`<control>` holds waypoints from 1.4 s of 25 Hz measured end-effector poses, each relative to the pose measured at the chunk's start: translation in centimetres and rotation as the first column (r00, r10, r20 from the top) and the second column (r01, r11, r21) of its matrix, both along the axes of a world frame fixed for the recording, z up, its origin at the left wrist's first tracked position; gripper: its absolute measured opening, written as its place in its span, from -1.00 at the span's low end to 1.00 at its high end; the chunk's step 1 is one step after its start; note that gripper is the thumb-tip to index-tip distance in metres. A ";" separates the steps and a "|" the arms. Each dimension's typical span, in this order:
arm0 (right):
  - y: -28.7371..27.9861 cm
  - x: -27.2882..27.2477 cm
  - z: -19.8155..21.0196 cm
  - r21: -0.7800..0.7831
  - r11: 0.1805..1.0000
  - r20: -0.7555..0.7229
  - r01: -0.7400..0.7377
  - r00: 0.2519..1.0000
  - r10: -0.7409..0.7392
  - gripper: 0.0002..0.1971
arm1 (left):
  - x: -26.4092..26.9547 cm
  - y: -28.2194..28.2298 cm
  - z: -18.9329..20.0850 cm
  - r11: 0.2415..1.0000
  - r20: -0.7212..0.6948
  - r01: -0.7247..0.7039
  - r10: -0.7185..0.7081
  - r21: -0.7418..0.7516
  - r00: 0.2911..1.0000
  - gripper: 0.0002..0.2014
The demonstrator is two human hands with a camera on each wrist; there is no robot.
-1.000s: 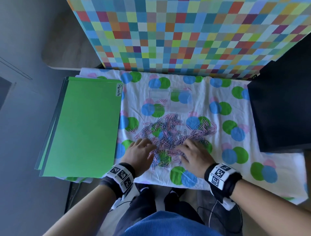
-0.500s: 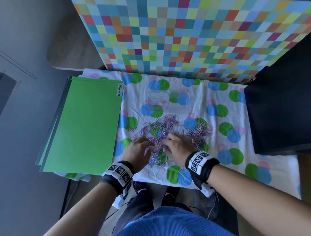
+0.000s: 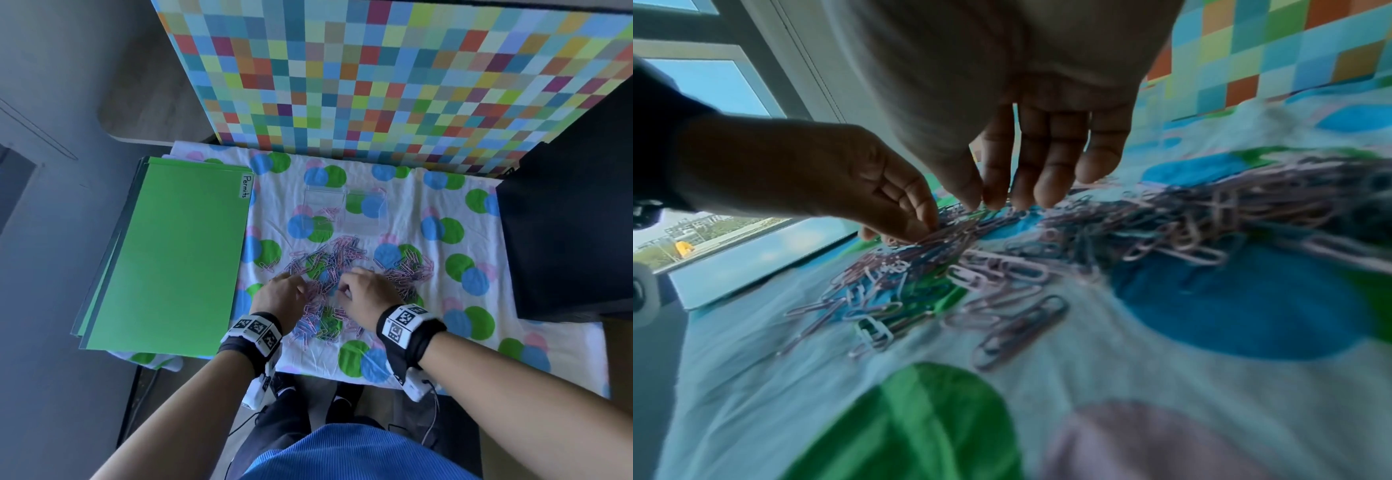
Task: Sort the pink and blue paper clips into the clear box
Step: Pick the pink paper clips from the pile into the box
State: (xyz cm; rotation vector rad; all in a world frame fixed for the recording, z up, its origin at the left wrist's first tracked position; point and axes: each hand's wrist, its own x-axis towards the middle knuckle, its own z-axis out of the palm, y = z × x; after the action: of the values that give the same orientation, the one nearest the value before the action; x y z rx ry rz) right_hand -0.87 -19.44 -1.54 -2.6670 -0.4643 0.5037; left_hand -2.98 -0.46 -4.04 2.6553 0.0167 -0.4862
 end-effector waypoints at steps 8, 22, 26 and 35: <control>2.4 -0.1 -1.3 -0.039 0.991 -0.147 0.125 0.981 -0.130 -0.88 | 0.9 2.2 1.0 0.981 0.015 -0.169 0.171 -0.093 0.985 -0.85; -0.9 1.4 -0.9 0.335 0.843 -0.395 0.421 0.875 -0.280 -0.72 | 1.4 -0.9 1.5 0.985 0.047 0.168 -0.170 0.039 0.984 -0.83; -1.0 1.5 -0.9 0.387 0.704 -0.540 0.596 0.765 -0.351 -0.79 | 1.9 -1.1 1.4 0.983 0.034 0.173 -0.175 0.058 0.984 -0.87; 1.3 1.6 -0.2 0.286 0.911 -0.348 0.297 0.918 -0.190 -0.94 | 1.9 1.5 2.4 0.941 0.079 -0.245 0.270 -0.232 0.960 -0.78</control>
State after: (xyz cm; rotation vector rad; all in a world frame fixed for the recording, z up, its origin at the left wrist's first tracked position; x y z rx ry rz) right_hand 0.70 -18.19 -1.73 -2.2220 -0.0998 0.6881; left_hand -1.12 1.08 -1.66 2.4107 0.2599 -0.2395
